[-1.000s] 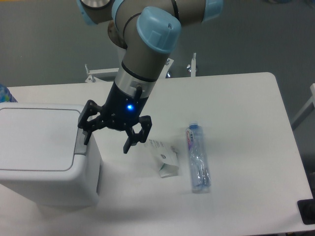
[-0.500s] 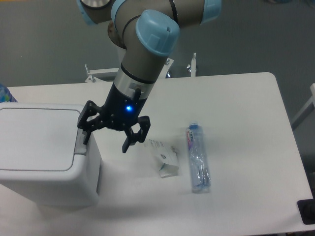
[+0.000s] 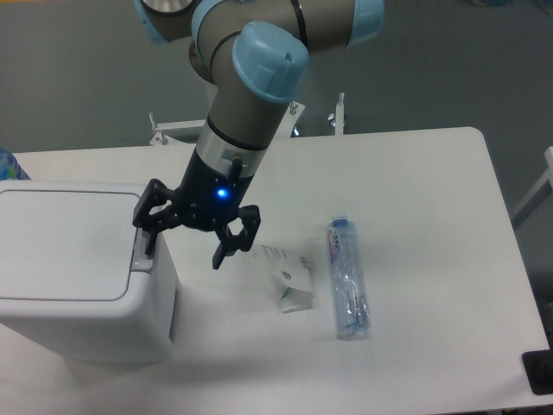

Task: Open the trash can
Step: 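Lower the gripper finger onto the lid's edge, then push the lid edge so the trash can lid flips open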

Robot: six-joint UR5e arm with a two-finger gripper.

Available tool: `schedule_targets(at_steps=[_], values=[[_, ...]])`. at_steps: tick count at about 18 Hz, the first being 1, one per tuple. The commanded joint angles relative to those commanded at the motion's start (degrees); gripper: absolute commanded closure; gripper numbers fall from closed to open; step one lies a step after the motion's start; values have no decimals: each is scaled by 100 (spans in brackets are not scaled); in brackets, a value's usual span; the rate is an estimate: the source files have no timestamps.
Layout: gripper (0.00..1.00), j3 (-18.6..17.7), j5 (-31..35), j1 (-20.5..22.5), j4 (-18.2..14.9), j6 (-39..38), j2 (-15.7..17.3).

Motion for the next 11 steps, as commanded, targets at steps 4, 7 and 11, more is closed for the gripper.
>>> schedule_targets(at_steps=[4,7,11], values=[[0,0,0,0,0,0,0],[0,0,0,0,44,0,-9],[0,-9,0,0,79,-9,-18]])
